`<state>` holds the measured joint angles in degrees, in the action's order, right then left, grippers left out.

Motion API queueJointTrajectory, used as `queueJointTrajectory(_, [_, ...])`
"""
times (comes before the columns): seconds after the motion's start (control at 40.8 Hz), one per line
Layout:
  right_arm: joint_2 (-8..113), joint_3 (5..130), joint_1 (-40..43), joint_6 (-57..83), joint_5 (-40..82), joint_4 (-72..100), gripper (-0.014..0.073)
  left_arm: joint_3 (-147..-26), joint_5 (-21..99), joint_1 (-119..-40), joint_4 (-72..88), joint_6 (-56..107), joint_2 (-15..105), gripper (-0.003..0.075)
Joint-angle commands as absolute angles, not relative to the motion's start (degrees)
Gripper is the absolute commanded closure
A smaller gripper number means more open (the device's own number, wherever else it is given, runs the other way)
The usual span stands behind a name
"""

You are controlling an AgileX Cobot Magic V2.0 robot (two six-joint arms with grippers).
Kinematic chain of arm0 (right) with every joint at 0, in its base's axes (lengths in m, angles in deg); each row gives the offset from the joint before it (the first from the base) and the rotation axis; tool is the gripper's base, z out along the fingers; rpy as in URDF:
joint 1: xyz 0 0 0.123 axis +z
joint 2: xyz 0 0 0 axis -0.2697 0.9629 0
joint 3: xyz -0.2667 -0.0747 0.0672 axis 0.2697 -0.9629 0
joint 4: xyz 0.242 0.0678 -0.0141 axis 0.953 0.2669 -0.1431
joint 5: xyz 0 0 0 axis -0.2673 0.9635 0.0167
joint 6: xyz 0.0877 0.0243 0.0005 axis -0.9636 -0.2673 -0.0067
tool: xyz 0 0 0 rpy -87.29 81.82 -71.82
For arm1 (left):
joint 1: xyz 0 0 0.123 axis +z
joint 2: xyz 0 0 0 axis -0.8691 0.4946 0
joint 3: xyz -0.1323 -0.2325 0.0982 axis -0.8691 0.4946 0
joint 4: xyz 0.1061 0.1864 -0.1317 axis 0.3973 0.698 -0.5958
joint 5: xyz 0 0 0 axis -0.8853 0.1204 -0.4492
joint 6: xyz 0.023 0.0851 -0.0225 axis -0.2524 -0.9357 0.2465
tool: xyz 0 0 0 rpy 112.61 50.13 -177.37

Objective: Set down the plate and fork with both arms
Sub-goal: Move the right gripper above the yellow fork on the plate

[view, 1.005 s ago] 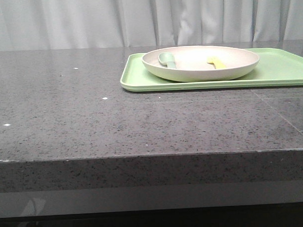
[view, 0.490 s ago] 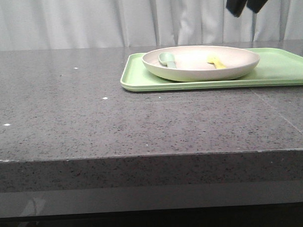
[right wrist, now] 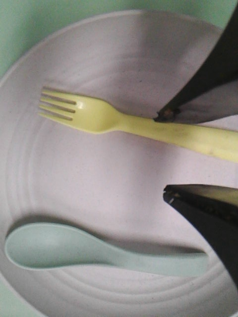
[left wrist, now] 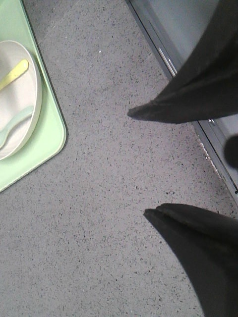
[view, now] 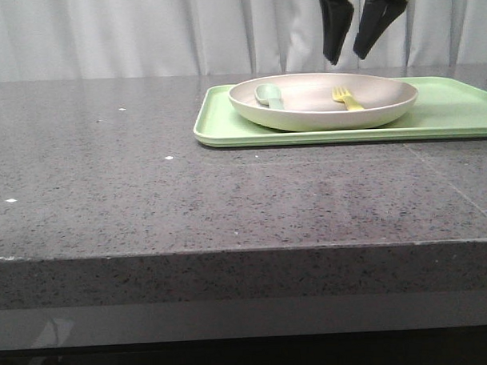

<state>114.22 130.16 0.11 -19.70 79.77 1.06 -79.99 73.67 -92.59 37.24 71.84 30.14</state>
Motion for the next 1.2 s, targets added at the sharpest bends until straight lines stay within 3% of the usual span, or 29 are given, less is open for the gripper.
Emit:
queueJointTrajectory(0.0, [112.8,133.9,-0.1,-20.1,83.4,0.0,0.0269,-81.4,69.6,-92.7,37.2,71.7,29.9,0.0355])
queueJointTrajectory(1.177, [118.8,134.3,-2.9,-21.6,85.1,3.8,0.0281,-81.4,69.6,-92.7,37.2,71.7,29.9,0.0355])
